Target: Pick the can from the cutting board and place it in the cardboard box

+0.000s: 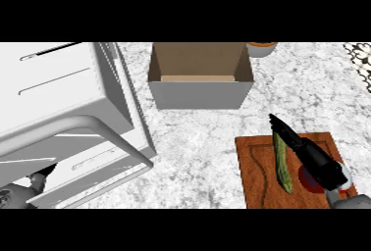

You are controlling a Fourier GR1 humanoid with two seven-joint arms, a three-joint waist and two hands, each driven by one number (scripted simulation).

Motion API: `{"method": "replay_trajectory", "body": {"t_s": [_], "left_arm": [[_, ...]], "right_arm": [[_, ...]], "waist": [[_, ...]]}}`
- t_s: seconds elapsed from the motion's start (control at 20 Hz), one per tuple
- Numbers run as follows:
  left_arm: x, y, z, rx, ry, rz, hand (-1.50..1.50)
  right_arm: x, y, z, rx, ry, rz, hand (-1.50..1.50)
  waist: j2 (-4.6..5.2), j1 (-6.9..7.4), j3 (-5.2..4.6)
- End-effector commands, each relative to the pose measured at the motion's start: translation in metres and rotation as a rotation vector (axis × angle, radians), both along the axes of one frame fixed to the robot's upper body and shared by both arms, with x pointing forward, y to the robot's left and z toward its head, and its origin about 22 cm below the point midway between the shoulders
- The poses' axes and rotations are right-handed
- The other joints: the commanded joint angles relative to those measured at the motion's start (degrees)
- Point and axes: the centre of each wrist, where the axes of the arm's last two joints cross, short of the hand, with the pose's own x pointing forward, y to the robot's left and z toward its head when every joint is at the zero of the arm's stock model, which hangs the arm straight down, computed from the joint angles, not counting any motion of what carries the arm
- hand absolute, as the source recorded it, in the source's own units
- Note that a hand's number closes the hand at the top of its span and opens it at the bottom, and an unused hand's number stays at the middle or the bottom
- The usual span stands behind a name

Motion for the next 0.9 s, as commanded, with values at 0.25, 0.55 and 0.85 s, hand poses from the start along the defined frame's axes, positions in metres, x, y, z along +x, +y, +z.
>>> {"method": "replay_trajectory", "body": {"t_s": [0.25,0.55,0.85], "left_arm": [[0.003,0.036,0.009,0.087,-0.208,0.185,0.00],[-0.016,0.040,-0.009,0.030,-0.154,0.207,0.00],[-0.012,0.023,0.002,0.013,-0.161,0.175,0.00]], "right_arm": [[0.051,-0.026,0.096,0.363,-0.530,-0.380,-1.50],[0.017,-0.069,0.040,0.140,-0.430,-0.863,-1.50],[-0.013,-0.097,0.040,-0.107,-0.414,-0.686,-1.50]], "waist": [[-1.58,-2.43,0.61],[-1.27,-4.86,0.57],[-1.19,-3.57,0.50]]}}
